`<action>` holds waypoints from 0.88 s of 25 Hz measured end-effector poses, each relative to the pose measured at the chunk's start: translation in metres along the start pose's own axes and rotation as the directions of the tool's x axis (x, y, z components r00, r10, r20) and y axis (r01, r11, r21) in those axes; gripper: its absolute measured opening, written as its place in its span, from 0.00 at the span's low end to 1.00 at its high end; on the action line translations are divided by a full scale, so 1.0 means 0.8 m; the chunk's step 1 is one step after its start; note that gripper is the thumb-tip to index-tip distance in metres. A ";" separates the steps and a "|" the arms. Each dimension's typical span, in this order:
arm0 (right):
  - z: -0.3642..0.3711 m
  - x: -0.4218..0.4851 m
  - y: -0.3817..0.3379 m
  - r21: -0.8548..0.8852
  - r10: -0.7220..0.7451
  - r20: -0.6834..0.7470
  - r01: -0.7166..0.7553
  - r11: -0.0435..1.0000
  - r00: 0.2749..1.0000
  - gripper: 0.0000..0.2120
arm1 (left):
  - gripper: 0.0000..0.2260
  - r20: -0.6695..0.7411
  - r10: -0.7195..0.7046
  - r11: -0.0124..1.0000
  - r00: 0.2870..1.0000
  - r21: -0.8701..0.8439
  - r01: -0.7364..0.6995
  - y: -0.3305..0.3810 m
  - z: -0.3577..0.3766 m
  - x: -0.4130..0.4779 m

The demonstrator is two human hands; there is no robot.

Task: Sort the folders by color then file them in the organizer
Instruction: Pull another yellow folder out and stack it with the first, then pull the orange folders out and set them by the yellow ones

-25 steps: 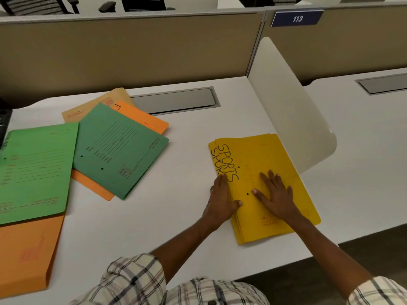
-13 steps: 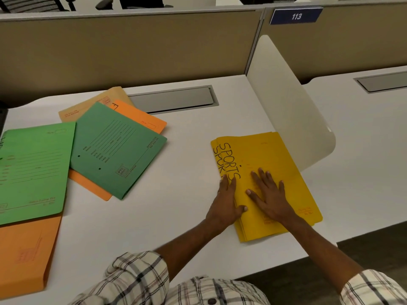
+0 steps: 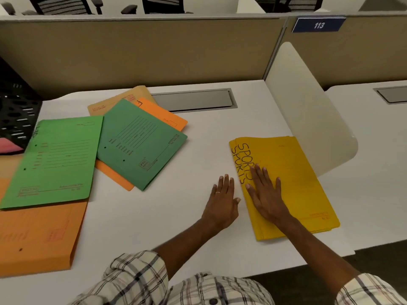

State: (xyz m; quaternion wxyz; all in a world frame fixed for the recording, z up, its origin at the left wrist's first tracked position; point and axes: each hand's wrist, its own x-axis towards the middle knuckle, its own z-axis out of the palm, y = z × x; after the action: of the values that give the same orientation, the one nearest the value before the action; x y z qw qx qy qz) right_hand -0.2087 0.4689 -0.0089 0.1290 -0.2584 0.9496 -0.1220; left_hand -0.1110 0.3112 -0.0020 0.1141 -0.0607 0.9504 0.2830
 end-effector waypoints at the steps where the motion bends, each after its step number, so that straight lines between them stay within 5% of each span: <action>1: 0.004 0.001 -0.019 0.010 -0.022 -0.011 0.023 1.000 1.000 0.33 | 0.29 -0.037 -0.023 1.000 0.999 -0.002 0.023 -0.015 -0.009 -0.008; 11: 0.062 0.007 -0.218 0.063 -0.264 -0.062 0.268 0.961 0.962 0.33 | 0.29 -0.265 -0.234 0.971 0.935 -0.025 0.236 -0.201 -0.106 -0.122; 22: 0.158 -0.017 -0.460 0.092 -0.325 -0.005 0.324 0.942 0.946 0.34 | 0.30 -0.269 -0.283 0.940 0.920 0.112 0.322 -0.401 -0.180 -0.271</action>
State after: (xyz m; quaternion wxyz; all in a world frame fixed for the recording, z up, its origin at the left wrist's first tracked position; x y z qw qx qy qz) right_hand 0.0108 0.1470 -0.0151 0.1236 -0.4057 0.8868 -0.1836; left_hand 0.1302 -0.0245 0.0015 0.0406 -0.2333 0.9551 0.1779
